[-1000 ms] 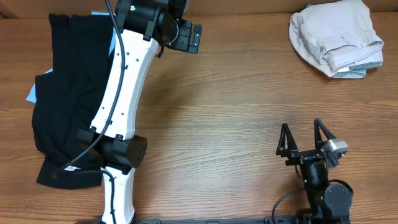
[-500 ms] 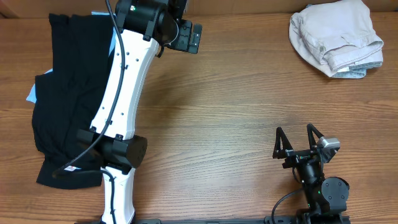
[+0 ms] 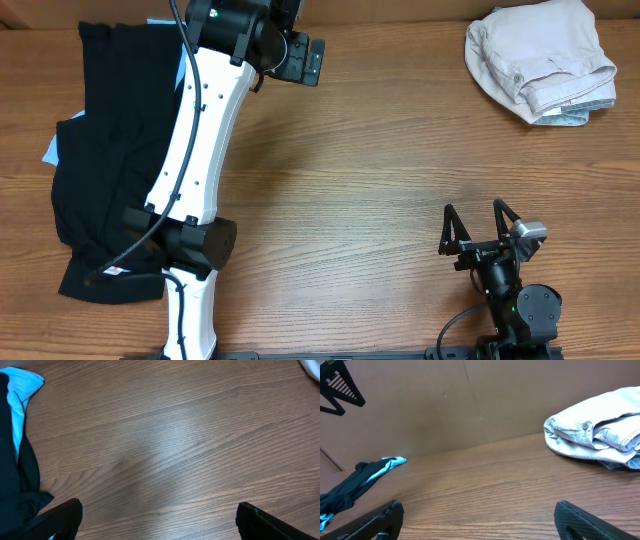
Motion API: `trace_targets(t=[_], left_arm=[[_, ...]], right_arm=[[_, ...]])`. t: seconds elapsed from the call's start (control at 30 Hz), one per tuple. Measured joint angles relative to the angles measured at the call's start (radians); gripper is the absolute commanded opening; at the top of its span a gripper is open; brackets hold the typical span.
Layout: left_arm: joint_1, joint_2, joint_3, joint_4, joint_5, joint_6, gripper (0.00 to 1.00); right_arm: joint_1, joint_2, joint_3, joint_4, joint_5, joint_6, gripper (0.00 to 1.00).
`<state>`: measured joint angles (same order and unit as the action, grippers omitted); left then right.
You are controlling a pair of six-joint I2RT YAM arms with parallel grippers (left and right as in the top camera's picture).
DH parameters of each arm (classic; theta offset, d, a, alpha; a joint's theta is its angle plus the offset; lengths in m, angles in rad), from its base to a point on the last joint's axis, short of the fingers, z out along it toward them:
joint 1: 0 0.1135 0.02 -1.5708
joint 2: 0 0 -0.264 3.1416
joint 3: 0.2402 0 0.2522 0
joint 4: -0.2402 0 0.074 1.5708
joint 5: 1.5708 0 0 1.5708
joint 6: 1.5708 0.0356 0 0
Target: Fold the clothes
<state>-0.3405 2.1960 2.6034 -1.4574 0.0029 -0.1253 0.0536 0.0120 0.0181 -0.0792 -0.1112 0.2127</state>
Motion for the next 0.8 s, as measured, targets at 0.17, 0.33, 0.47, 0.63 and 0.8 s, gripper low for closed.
trace_targets(t=[0.17, 0.33, 0.47, 0.63, 0.8], left_arm=[[0.0, 0.0, 0.0, 0.0, 0.0, 0.0, 1.0], [0.0, 0.0, 0.0, -0.006, 0.0, 0.0, 1.0], [0.0, 0.0, 0.0, -0.02, -0.001, 0.0, 1.0], [0.0, -0.077, -0.196, 0.216, 0.039, 0.073, 1.0], [0.0, -0.348, -0.685, 0.604, 0.09, 0.155, 1.0]], right_arm=[[-0.001, 0.0, 0.0, 0.0, 0.0, -0.001, 1.0], [-0.001, 0.0, 0.0, 0.001, 0.0, 0.0, 1.0], [0.0, 0.0, 0.0, 0.0, 0.0, -0.001, 1.0], [-0.001, 0.0, 0.0, 0.0, 0.0, -0.001, 1.0], [-0.001, 0.0, 0.0, -0.001, 0.0, 0.0, 1.0]])
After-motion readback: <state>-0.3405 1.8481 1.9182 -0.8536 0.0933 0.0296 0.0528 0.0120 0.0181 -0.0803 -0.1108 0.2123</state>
